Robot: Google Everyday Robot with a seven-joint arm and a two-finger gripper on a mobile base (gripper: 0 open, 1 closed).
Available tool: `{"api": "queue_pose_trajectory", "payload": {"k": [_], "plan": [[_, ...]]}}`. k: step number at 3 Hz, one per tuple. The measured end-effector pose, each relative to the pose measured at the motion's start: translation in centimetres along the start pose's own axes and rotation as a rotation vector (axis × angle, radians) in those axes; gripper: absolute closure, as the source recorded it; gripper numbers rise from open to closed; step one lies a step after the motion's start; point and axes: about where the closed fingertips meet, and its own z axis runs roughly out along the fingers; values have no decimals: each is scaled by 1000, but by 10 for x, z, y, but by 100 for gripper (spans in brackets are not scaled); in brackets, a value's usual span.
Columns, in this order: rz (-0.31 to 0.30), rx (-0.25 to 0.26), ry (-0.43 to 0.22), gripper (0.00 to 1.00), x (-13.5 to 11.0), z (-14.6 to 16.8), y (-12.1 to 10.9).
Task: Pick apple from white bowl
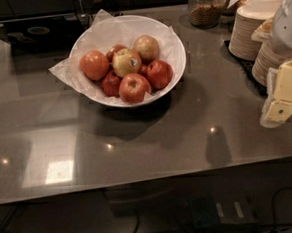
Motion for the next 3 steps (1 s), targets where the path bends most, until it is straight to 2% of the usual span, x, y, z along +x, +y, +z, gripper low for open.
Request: {"api": "queue_pose_trajectory", "payload": {"k": [1, 2, 3], "plan": [[-6, 6, -11, 0, -4, 0, -1], [-59, 0, -89, 0, -35, 8, -9], [-138, -22, -198, 0, -83, 11, -16]]}}
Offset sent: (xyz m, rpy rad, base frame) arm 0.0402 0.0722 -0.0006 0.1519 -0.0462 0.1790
